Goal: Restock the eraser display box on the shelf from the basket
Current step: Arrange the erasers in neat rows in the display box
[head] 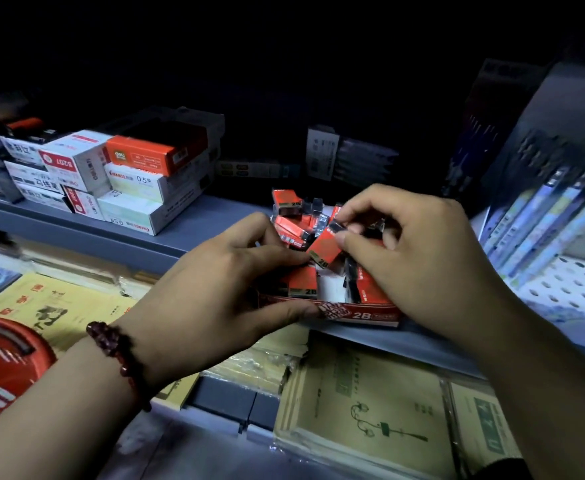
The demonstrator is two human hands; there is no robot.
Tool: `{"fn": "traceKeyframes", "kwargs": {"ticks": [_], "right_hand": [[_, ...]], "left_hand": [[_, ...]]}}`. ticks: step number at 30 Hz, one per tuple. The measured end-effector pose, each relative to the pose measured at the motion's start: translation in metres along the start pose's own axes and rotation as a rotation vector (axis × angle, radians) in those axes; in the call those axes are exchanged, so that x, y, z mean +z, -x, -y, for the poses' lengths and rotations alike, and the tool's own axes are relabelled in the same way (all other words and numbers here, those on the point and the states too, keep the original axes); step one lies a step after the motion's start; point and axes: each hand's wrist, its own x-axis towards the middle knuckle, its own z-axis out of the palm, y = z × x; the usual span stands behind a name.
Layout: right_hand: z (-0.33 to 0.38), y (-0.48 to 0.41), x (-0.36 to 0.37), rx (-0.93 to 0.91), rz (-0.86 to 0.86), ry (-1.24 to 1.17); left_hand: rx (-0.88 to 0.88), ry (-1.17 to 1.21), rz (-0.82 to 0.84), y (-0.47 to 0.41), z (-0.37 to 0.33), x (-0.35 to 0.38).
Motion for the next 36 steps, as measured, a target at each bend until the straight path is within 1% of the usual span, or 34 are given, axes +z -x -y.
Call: {"fn": "traceKeyframes", "kwargs": {"ticks": [5,7,9,12,14,18,22,28,30,33,36], "right_hand": [[-0.006,-0.004,-0.007,0.001,0.132,-0.025],[-0.009,-0.005,-0.008,0.008,0.115,-0.062],[-0.010,-0.006,-0.009,-0.001,0.060,-0.095],[-0.008,-0.008,-0.007,-0.035,0.008,-0.070],[-0.006,-0.008,-0.007,-0.039,0.021,-0.061],[-0.005,-0.008,-0.003,-0.031,0.123,-0.032],[-0.007,-0.009,-0.003,-0.017,0.130,-0.042],[-0.002,-0.009,0.000,-0.040,0.079,0.070],[0.000,-0.009,0.002,-0.044,0.125,0.134],[0.003,-0.008,0.002,0.008,0.232,0.153],[0.005,-0.009,0.000,0.003,0.234,0.178]], "left_hand": [[-0.008,0.049,-0.009,-0.001,0.003,0.001],[-0.017,0.064,-0.015,0.000,0.004,0.001],[-0.018,0.071,-0.020,-0.001,0.005,0.003],[-0.011,0.079,-0.025,-0.002,0.006,0.005],[-0.002,0.080,-0.030,-0.003,0.008,0.005],[0.007,0.088,-0.034,-0.002,0.008,0.007],[0.008,0.106,-0.029,-0.001,0.009,0.008],[0.011,0.116,-0.031,-0.001,0.011,0.009],[0.014,0.117,-0.032,0.000,0.011,0.010],[0.005,0.129,-0.034,0.000,0.011,0.010],[0.000,0.133,-0.036,0.001,0.010,0.011]]}}
